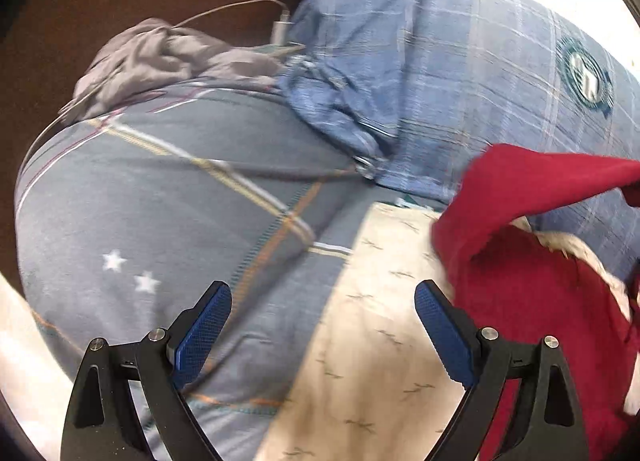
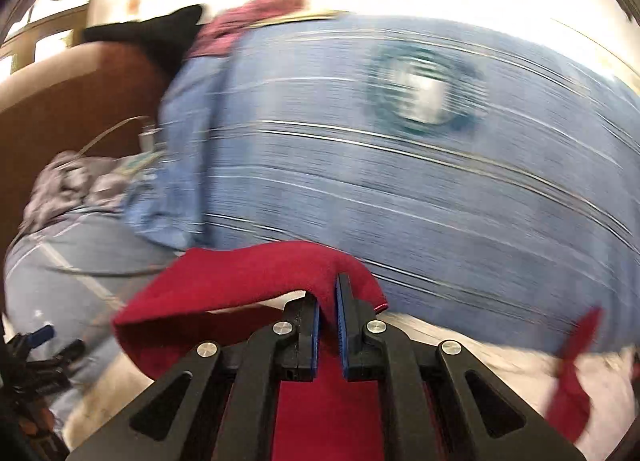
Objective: Fold small clothes
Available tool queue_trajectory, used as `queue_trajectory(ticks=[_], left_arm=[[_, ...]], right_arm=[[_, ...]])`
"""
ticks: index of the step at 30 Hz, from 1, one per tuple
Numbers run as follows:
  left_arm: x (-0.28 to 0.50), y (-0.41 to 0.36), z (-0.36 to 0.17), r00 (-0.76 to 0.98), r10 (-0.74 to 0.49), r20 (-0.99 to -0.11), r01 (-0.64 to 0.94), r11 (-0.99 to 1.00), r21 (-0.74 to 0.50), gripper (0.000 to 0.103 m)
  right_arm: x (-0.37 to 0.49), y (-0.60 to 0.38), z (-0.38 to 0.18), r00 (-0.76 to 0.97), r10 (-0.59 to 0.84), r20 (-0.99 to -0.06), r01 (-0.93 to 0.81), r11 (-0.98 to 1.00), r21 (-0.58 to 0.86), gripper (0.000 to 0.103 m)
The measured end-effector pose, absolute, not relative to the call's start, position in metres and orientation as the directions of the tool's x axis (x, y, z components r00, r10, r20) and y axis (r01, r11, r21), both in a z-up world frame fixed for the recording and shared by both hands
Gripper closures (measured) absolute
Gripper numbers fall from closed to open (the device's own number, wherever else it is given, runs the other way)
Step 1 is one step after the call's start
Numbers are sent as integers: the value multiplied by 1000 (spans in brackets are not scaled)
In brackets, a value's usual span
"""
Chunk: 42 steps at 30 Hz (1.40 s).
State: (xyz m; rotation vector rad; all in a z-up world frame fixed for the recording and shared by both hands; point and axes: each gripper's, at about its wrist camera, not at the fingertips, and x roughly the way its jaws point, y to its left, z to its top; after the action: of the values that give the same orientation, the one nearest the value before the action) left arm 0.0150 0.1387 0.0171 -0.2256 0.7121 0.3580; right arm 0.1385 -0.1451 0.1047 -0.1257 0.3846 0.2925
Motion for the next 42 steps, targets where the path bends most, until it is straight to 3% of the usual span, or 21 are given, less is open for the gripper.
queue_trajectory(ticks=[6, 10, 13, 15, 17, 23, 28, 31, 32, 35, 42], left_arm=[[30, 109, 9, 692, 200, -694, -325, 944, -51, 10], [45, 96, 13, 671, 119, -732, -277, 956, -98, 10], [53, 84, 27, 685, 95, -723, -244, 964, -105, 10], [59, 73, 32, 696, 83, -714, -213, 973, -95, 9], [65, 62, 32, 700, 86, -709, -193, 979, -71, 9], [91, 54, -11, 642, 72, -764, -179, 982, -59, 10], [105, 67, -34, 576, 51, -816, -213, 973, -90, 10], [112, 69, -36, 569, 42, -821, -221, 970, -103, 9], [113, 70, -37, 565, 40, -824, -221, 970, -105, 9], [116, 67, -41, 561, 50, -826, -221, 971, -91, 8], [117, 69, -42, 553, 56, -832, -224, 971, -83, 8]], right_arm=[[134, -246, 53, 882, 55, -467, -111, 989, -93, 96], [154, -287, -3, 788, 4, -615, -56, 996, -65, 94], [160, -304, -24, 725, 43, -688, -34, 999, 26, 76], [150, -317, -16, 734, 83, -674, -29, 995, 90, 46], [134, -327, -4, 769, 69, -636, -6, 995, 99, 34], [122, -324, 18, 798, 29, -602, 7, 998, 57, 33], [156, -294, 2, 770, -55, -635, 2, 996, -84, 33], [183, -296, -25, 718, -66, -693, 34, 998, -61, 37], [189, -298, -34, 700, -47, -713, 28, 999, -39, 43], [185, -294, -39, 724, -79, -685, 30, 996, -83, 48], [182, -293, -34, 705, -117, -700, 72, 993, -94, 46]])
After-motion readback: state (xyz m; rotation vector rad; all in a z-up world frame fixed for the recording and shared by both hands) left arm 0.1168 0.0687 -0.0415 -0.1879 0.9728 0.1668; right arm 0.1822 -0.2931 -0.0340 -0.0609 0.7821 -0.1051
